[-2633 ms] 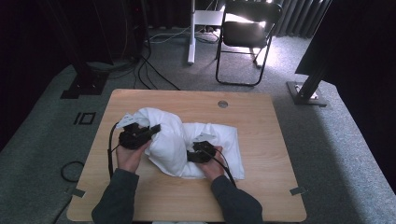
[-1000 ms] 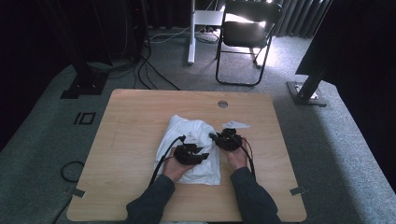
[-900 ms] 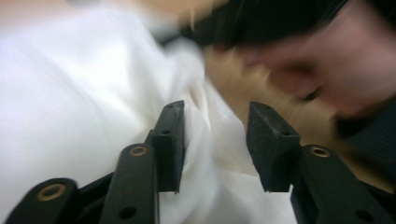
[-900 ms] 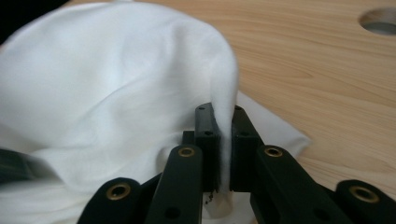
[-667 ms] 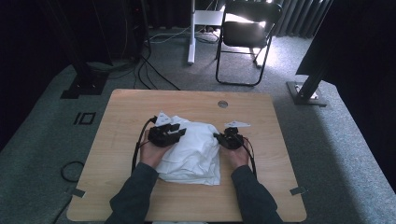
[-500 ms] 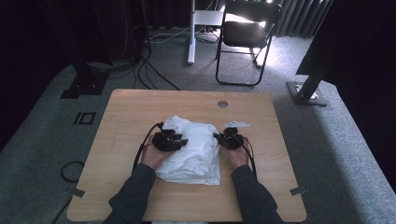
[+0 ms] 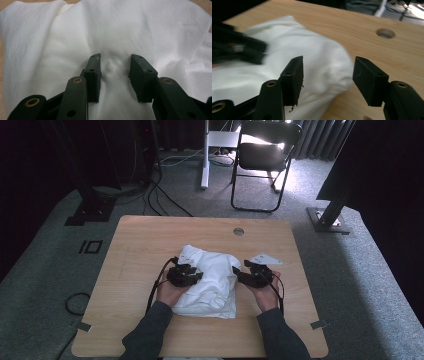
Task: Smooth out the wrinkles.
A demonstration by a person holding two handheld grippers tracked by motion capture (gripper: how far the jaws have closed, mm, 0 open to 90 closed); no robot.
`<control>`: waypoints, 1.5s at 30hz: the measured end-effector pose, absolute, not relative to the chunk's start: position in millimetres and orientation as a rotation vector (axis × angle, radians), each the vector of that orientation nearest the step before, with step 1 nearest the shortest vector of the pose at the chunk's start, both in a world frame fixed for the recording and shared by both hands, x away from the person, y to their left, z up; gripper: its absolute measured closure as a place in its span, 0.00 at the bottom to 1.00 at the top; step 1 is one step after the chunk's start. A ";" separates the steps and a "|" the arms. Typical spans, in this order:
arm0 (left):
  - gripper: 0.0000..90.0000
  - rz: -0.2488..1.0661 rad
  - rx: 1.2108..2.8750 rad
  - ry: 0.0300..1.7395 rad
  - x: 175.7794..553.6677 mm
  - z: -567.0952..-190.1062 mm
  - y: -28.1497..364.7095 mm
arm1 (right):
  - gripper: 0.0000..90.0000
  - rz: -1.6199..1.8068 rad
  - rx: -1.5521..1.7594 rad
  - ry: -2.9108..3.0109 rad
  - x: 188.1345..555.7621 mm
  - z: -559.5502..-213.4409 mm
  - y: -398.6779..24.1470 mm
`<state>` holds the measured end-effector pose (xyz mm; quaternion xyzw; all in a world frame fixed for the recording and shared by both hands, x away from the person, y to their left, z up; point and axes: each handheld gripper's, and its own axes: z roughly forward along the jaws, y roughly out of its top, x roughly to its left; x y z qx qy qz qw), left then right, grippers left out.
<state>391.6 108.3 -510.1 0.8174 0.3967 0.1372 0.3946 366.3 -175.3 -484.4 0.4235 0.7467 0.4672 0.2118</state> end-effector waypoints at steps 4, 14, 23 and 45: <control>0.68 0.360 2.058 1.021 388.6 -509.2 105.9 | 0.45 1.366 1.053 2.148 339.5 -481.3 -165.4; 0.62 0.375 2.019 1.006 380.9 -501.2 105.8 | 0.34 1.361 0.873 2.285 316.2 -490.3 -133.8; 0.64 0.434 1.909 0.899 320.3 -477.2 116.9 | 0.94 1.197 0.791 2.383 317.6 -504.0 -116.4; 0.87 0.408 2.029 0.950 288.7 -553.3 91.4 | 0.98 1.200 0.888 2.427 280.3 -537.4 -169.0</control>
